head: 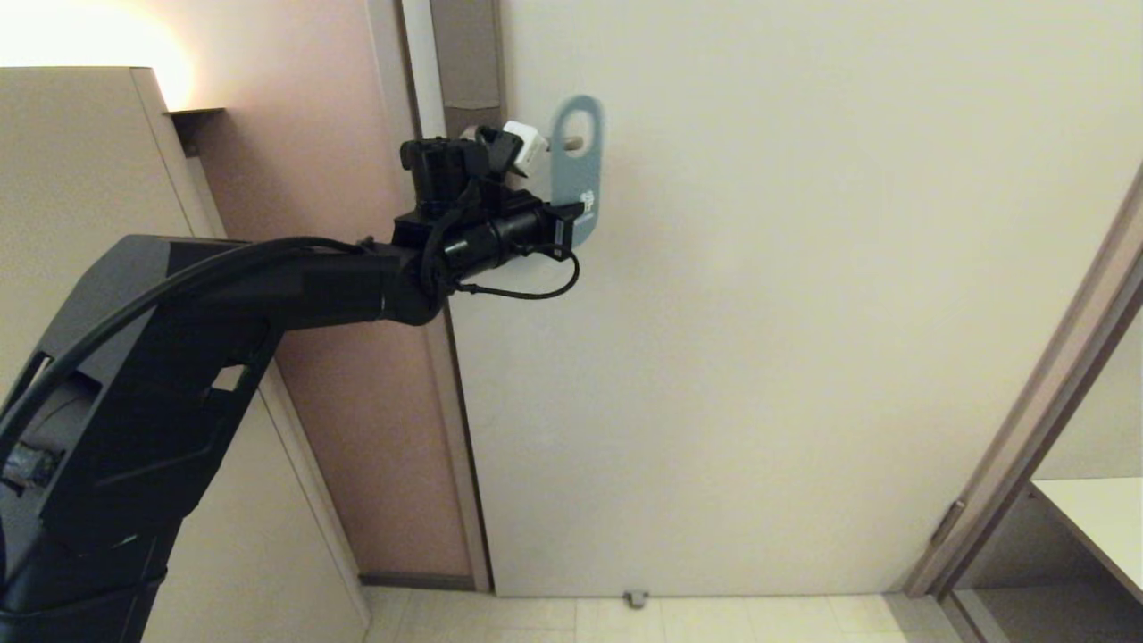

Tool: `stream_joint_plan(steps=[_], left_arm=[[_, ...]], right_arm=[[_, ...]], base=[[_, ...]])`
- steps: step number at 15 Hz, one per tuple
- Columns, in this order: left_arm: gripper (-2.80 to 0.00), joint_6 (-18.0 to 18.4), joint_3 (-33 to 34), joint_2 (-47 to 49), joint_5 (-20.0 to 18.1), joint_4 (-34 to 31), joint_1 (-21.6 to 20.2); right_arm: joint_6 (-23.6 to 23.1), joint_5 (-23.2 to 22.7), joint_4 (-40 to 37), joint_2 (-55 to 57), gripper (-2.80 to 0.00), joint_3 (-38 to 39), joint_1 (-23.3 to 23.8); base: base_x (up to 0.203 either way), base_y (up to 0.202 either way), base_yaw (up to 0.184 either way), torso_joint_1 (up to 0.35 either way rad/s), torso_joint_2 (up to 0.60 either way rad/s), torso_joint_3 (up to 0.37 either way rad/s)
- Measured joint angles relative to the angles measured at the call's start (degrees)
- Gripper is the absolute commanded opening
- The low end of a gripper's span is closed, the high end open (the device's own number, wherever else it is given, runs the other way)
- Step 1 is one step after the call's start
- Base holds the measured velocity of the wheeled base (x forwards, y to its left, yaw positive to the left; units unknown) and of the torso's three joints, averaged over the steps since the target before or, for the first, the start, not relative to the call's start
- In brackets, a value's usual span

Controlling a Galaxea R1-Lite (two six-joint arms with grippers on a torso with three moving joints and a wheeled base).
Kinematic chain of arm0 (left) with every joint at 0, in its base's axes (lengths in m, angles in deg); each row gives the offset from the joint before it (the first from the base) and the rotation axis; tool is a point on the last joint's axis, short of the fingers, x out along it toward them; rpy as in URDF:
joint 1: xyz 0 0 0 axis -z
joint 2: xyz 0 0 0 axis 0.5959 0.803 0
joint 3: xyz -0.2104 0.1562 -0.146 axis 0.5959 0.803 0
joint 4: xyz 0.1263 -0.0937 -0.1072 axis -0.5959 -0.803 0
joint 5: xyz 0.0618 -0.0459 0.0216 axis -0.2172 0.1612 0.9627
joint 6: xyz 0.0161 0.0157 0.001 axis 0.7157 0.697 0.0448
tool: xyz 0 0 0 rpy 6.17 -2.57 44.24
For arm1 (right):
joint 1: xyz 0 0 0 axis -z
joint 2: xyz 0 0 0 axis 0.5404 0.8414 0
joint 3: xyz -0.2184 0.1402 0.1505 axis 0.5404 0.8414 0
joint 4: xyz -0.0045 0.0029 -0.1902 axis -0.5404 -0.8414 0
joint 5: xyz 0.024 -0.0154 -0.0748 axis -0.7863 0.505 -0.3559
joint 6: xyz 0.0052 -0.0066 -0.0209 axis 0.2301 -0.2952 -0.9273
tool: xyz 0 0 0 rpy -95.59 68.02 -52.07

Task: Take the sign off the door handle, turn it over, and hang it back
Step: Take down the sign, then hand it to the other hand

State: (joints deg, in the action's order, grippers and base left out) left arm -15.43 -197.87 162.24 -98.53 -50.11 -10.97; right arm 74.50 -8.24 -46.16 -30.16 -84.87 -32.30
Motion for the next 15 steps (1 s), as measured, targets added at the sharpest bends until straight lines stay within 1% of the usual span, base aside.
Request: stream_joint_plan(steps=[3,4,10,12,15], left_arm=[[-2.80,0.1,0.1,-0.2,2.4,0.1,0.8],[-2.80,0.1,0.2,-0.1,2.7,0.1,1.2],[-2.80,-0.2,0.5,0.0,3.1,0.1,3.5],[-2.80,-0.7,0.7,-0.3,3.9,0.1,5.0],[-2.80,-1.5,2.3,-1.8,3.8,0.1,7.9]], right_arm=[[0.0,0.0,0.0,0.0,-2.80,0.0,0.0],[0.0,0.0,0.0,0.0,-2.80,0.0,0.0],[0.0,0.0,0.0,0.0,-2.80,0.0,0.0],[0.0,0.0,0.0,0.0,-2.80,0.0,0.0],[0.0,0.0,0.0,0.0,-2.80,0.0,0.0]], base=[[0.000,0.000,0.000,0.000,0.00,0.000],[0.000,0.000,0.000,0.000,0.00,0.000],[0.000,0.000,0.000,0.000,0.00,0.000],[0.000,0.000,0.000,0.000,0.00,0.000],[0.000,0.000,0.000,0.000,0.00,0.000]])
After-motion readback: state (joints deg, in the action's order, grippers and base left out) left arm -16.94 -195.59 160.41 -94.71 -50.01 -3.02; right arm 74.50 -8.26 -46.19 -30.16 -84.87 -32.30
